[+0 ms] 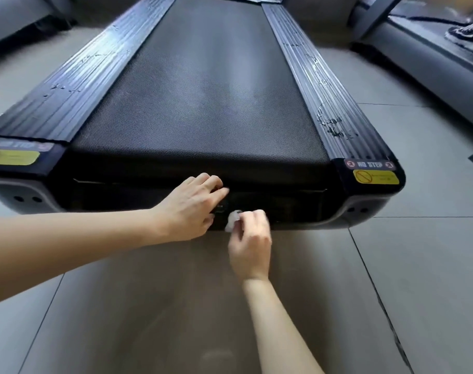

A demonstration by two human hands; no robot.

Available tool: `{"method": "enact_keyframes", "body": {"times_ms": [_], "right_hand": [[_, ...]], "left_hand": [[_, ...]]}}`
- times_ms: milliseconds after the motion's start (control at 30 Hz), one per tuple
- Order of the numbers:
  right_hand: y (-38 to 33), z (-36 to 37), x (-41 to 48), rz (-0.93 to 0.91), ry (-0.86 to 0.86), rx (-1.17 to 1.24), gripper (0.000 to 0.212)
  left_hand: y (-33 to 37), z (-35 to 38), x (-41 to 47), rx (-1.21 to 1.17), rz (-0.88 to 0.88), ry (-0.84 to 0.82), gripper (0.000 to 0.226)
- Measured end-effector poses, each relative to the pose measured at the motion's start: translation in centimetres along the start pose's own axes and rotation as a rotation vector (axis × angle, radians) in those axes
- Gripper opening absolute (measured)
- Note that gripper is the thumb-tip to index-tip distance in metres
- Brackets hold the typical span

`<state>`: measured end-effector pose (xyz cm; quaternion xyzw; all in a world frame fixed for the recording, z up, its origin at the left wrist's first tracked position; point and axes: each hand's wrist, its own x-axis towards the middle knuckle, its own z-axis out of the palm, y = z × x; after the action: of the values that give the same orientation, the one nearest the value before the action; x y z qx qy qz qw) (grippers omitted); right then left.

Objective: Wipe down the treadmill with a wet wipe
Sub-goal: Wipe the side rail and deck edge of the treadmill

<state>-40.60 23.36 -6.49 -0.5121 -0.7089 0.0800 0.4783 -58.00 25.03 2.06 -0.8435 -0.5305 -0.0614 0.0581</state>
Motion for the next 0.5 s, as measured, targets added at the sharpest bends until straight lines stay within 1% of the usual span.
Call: {"method": "enact_keyframes", "body": {"times_ms": [33, 67, 100, 167, 200, 233, 267, 333, 400, 467, 500], "right_hand": [[0.9, -0.6, 0.2, 0.097, 0.084, 0.001, 0.012], [2.0, -1.2, 0.3, 0.246, 0.192, 0.013, 0.008], [3.0, -2.0, 0.7, 0.443, 0.307, 0.057, 0.004], [5.4, -3.2, 1.9, 0.903, 0.545, 0.246, 0.01], [5.8, -3.6, 2.5, 1.096, 0.634, 0.385, 0.012], [5.6, -3.8, 2.9, 1.234, 0.679, 0.504, 0.015], [4.8, -3.5, 3.1, 1.327, 0.671, 0.604, 0.016], [2.2, -1.9, 2.3, 1.447, 0.603, 0.756, 0.013], [-1.1, 1.2, 1.1, 1.568, 0.444, 0.934, 0.018], [-3.5, 3.6, 0.7, 1.611, 0.313, 1.172, 0.026], [-3.9, 4.5, 0.4, 1.626, 0.294, 1.257, 0.026]], "left_hand": [[-0.1, 0.0, -0.1, 0.003, 0.007, -0.008, 0.065], [-0.2, -0.1, -0.2, 0.0, 0.014, -0.017, 0.064], [-0.3, -0.2, -0.2, -0.005, 0.02, -0.027, 0.063], [-0.4, -0.4, -0.3, -0.015, 0.039, -0.034, 0.061], [-0.6, -0.5, -0.5, -0.018, 0.045, -0.038, 0.06], [-0.6, -0.5, -0.7, -0.016, 0.047, -0.045, 0.06], [-0.7, -0.6, -1.1, -0.008, 0.043, -0.049, 0.061], [-1.0, -0.7, -1.9, 0.022, 0.023, -0.044, 0.061], [-1.6, -1.0, -2.9, 0.055, -0.025, -0.036, 0.059], [-2.6, -1.2, -3.9, 0.095, -0.061, -0.026, 0.06], [-3.0, -1.3, -4.3, 0.111, -0.068, -0.025, 0.061]]}}
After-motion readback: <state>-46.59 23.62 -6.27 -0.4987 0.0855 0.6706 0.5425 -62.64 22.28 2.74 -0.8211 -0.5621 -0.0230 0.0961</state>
